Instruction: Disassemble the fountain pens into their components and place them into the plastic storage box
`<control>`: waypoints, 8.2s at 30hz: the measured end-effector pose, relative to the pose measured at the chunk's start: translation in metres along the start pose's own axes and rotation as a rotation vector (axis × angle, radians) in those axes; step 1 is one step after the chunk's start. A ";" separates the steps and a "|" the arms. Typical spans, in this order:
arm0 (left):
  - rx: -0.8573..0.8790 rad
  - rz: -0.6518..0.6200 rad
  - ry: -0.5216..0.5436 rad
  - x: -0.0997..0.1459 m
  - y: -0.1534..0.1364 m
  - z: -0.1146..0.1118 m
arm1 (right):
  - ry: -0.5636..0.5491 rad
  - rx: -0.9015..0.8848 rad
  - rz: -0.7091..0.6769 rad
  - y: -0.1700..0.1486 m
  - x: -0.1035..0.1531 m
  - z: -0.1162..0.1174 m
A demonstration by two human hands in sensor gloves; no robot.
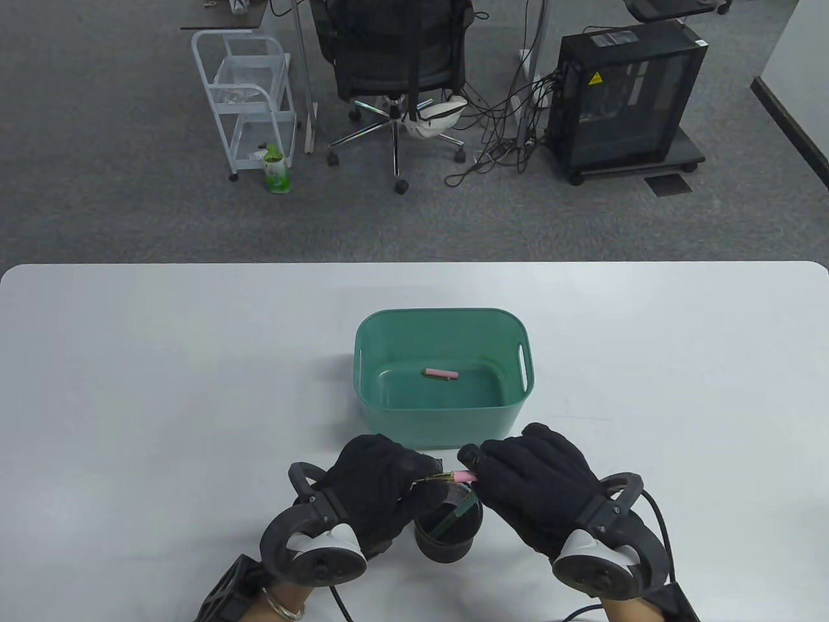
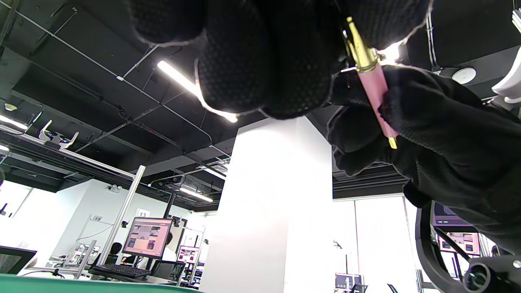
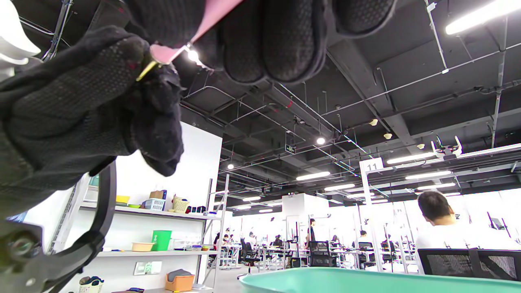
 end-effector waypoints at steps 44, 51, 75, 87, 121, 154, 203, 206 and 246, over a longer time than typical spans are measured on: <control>-0.016 -0.001 -0.032 0.000 0.000 -0.005 | 0.005 0.011 0.004 -0.003 0.000 0.003; -0.004 0.005 -0.035 -0.001 -0.002 -0.005 | 0.009 0.014 0.001 -0.002 0.000 0.004; -0.011 0.027 -0.040 -0.001 -0.007 -0.004 | 0.013 0.020 0.007 -0.003 -0.001 0.006; -0.032 0.009 -0.038 0.001 -0.003 -0.004 | 0.014 0.023 0.019 -0.008 -0.002 0.006; -0.004 0.025 -0.034 0.000 -0.007 -0.005 | 0.021 0.015 0.000 -0.003 0.001 0.009; -0.040 0.012 -0.059 0.000 -0.003 -0.009 | 0.013 0.021 0.008 -0.007 0.000 0.008; -0.045 0.018 -0.067 0.000 -0.006 -0.009 | 0.022 0.027 0.008 -0.007 0.000 0.011; -0.042 0.011 -0.058 0.000 -0.004 -0.008 | 0.022 0.028 0.007 -0.007 0.000 0.011; -0.033 0.016 -0.079 0.000 -0.007 -0.011 | 0.021 0.027 0.002 -0.005 0.002 0.012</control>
Point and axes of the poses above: the tracker on the back of each hand, its own y axis roughly to the thumb side, its own x axis roughly from the fingertips to the wrist, z = x × y, the point moved 5 cm from there along -x, roughly from the wrist to the fingertips, and after that the axes turned 14 degrees about z, right-handed, at the moved point
